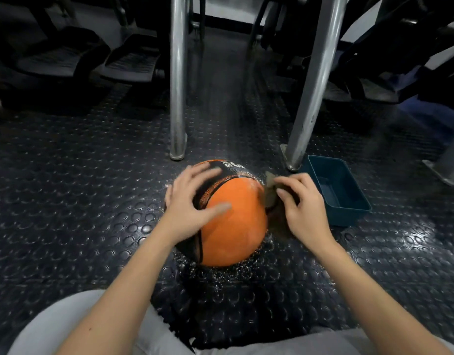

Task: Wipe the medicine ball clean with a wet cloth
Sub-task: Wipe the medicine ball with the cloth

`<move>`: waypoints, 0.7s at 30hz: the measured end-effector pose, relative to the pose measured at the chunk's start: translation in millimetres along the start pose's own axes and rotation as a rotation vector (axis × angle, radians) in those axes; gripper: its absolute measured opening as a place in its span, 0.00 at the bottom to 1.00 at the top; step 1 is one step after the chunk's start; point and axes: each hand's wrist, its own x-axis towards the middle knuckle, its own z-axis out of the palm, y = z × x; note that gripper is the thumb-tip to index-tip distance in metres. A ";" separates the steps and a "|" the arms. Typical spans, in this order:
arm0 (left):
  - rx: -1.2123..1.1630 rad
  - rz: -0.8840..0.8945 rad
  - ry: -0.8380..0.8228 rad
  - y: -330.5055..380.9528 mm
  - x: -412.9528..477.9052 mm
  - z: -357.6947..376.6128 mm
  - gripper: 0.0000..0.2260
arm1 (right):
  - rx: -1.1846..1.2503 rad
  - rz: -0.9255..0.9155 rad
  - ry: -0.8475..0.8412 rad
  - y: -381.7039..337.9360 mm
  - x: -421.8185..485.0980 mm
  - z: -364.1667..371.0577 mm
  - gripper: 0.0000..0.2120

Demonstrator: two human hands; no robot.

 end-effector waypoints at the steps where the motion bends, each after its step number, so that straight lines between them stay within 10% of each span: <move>1: 0.147 0.022 -0.046 0.0 -0.3 5.4 0.29 | 0.030 -0.064 0.007 -10.4 -1.4 0.6 0.10; 5: 0.239 -0.007 -0.039 -4.7 -0.6 9.4 0.31 | 0.034 -0.172 -0.101 -2.9 -33.0 27.4 0.11; 11: 0.234 -0.022 -0.023 -4.2 -1.6 4.3 0.31 | -0.058 0.213 -0.049 26.4 -27.2 9.3 0.11; 18: 0.257 -0.017 -0.017 -2.9 0.0 9.8 0.31 | -0.047 -0.260 -0.005 -7.1 -30.0 28.6 0.09; 21: 0.290 -0.004 -0.049 -1.4 -0.5 14.1 0.32 | -0.001 0.064 0.020 13.3 -22.2 20.8 0.10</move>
